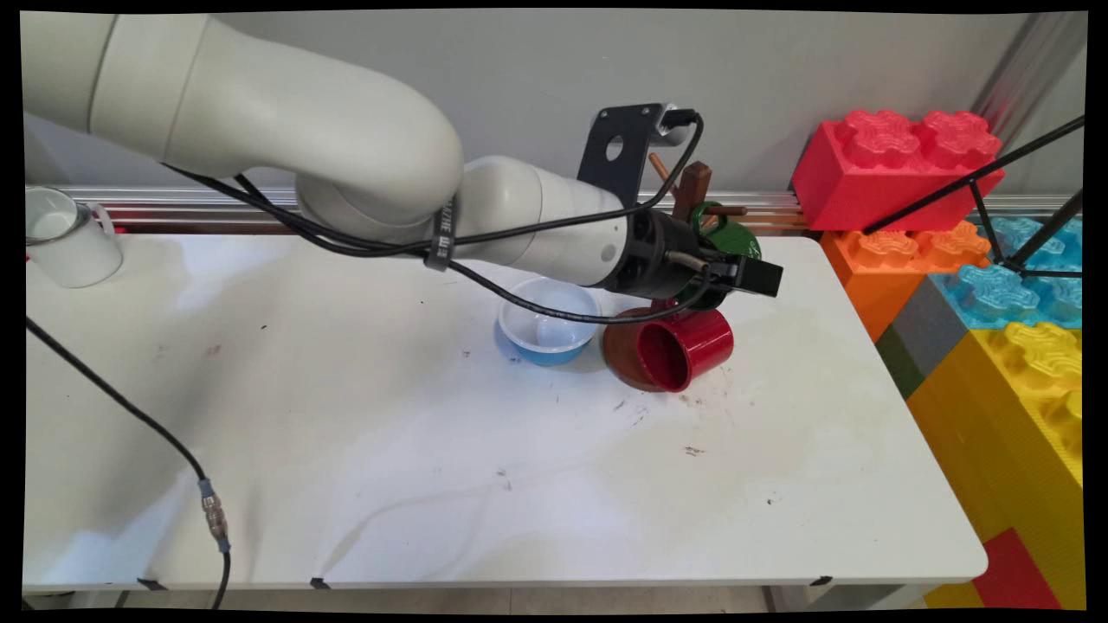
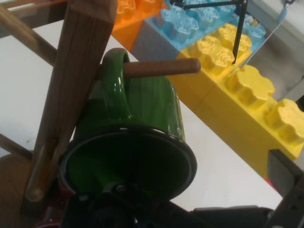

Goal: Pick up the green mug from the rack, then place the picked object on the table

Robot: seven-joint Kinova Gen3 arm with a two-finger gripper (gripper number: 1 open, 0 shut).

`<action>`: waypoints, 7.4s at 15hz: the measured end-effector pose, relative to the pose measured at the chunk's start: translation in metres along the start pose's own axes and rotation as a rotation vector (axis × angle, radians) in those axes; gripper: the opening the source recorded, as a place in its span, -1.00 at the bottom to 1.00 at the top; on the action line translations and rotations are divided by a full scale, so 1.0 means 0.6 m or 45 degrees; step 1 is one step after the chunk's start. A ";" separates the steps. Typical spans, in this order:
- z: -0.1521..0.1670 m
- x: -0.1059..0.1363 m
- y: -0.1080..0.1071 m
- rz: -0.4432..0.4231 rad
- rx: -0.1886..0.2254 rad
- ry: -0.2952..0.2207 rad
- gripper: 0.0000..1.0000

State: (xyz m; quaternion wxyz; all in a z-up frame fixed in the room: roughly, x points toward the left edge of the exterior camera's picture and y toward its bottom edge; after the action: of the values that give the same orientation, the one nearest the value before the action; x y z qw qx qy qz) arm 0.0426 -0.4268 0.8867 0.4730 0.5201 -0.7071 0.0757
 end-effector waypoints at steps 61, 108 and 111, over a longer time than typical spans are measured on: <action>-0.021 -0.019 0.039 -0.206 -0.244 0.098 -1.00; -0.148 -0.024 -0.077 0.696 0.095 -0.860 -1.00; -0.127 -0.031 -0.087 0.740 0.114 -0.920 -1.00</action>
State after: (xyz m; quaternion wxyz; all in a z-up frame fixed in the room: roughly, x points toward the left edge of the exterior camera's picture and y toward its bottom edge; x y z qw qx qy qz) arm 0.1299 -0.3924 0.8936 0.1327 0.3133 -0.9390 0.0498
